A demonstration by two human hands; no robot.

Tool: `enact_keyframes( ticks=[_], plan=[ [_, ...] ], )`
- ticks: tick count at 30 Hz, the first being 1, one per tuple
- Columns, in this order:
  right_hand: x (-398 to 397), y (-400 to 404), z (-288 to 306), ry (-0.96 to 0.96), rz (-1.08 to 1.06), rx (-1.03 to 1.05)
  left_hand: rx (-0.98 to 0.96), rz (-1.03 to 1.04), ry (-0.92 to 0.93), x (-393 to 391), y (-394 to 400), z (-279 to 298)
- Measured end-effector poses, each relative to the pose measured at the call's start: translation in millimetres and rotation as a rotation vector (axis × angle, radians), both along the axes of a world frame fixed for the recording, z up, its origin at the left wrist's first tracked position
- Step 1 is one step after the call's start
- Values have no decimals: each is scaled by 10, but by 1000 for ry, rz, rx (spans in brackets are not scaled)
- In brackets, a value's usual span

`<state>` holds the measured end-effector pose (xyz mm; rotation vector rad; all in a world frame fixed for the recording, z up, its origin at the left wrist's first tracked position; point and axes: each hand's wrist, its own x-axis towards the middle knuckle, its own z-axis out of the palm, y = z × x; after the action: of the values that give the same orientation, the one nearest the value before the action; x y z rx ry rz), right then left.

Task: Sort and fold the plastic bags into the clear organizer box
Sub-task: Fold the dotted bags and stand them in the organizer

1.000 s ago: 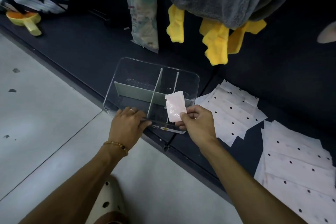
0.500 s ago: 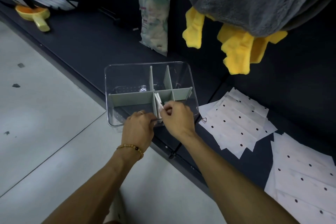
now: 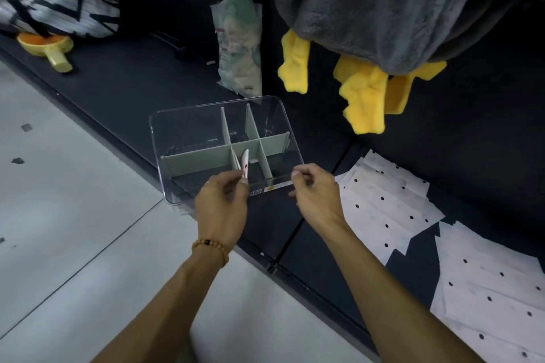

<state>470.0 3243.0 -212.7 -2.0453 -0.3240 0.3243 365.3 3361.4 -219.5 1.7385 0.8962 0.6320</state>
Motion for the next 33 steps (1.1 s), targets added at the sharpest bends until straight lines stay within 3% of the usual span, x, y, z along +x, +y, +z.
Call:
enact_keyframes(
  ticks=[3,7,12,17,21,24,27,30,33],
  plan=[
    [33,-422,-19,31,-96,14,-275,-2,-121,61,-376,39],
    [114,-1150,-147,-34,-186,-134,-368,-186,-117,316,-840,-94],
    [260,-1853,-430,-48,-52,-482,-58,-448,31,749,-1144,-345],
    [390,-2012,-655,-190,75,-612,482,-807,283,1085,-1114,-596],
    [452,-2057,-710,-296,45,-553,700,-917,351,1186,-1121,-686],
    [486,-2051,-664,-293,28,-495,748,-856,300,1195,-1175,-660],
    [455,-2066,-532,-258,40,-358,671,-869,224,1151,-1258,-564],
    [281,-2127,-364,-343,90,-268,662,-829,115,963,-1221,-404],
    [-16,-2185,-281,-366,192,-260,624,-814,140,590,-1112,-287]
  ],
)
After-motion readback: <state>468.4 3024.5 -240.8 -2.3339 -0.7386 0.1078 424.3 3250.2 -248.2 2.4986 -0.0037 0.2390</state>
